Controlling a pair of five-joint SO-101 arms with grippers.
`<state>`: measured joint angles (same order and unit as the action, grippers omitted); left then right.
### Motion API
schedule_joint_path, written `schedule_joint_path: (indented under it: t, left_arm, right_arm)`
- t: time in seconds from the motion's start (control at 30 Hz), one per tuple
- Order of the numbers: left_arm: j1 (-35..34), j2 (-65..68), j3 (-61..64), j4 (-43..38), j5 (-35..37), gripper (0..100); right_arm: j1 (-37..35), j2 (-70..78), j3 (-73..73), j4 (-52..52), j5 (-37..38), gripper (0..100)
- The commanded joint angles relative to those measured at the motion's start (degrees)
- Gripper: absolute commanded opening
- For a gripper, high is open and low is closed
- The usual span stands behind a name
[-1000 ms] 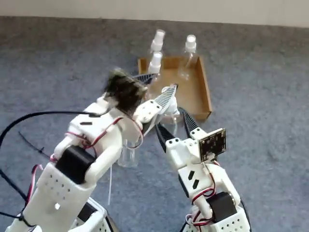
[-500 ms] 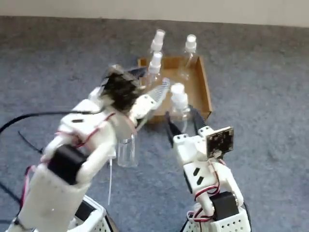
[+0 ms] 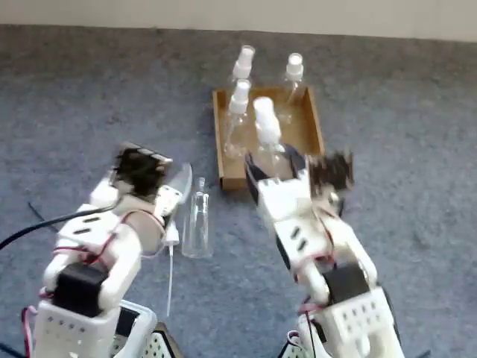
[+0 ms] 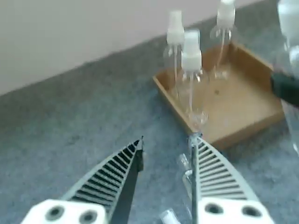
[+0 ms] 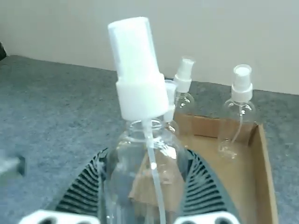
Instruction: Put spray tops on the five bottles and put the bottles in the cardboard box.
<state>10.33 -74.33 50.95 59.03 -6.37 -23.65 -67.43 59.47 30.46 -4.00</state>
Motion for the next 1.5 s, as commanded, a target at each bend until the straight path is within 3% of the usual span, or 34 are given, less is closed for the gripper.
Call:
schedule_joint_path:
  t: [0.0,0.27,0.5,0.67,0.97,1.3,1.47]
  left_arm:
    - [-0.6,-4.5,5.5,0.1,3.8,15]
    - [-0.1,-15.1,13.1,-2.7,7.0,24]
    - [8.0,-17.0,16.9,-5.4,6.9,25]
    - [5.5,-17.0,19.6,-9.6,6.9,25]
    - [4.4,-17.0,23.0,-14.1,3.4,25]
    - [4.3,-17.2,23.0,-13.9,3.3,25]
    - [4.7,-17.5,23.0,-13.8,3.3,25]
  right_arm:
    - [-2.7,13.5,-14.2,-1.4,-4.1,0.5]
    - [-5.9,28.8,-27.2,-1.3,-6.1,0.5]
    - [-11.9,33.3,-28.1,-0.3,-6.2,0.5]
    - [-12.5,33.1,-31.4,6.6,-10.6,0.5]
    - [-12.6,33.0,-39.8,22.4,-7.4,0.5]
    - [-12.1,33.0,-40.2,24.1,-6.2,0.5]
    - [-1.8,33.1,-40.1,19.0,-3.3,0.5]
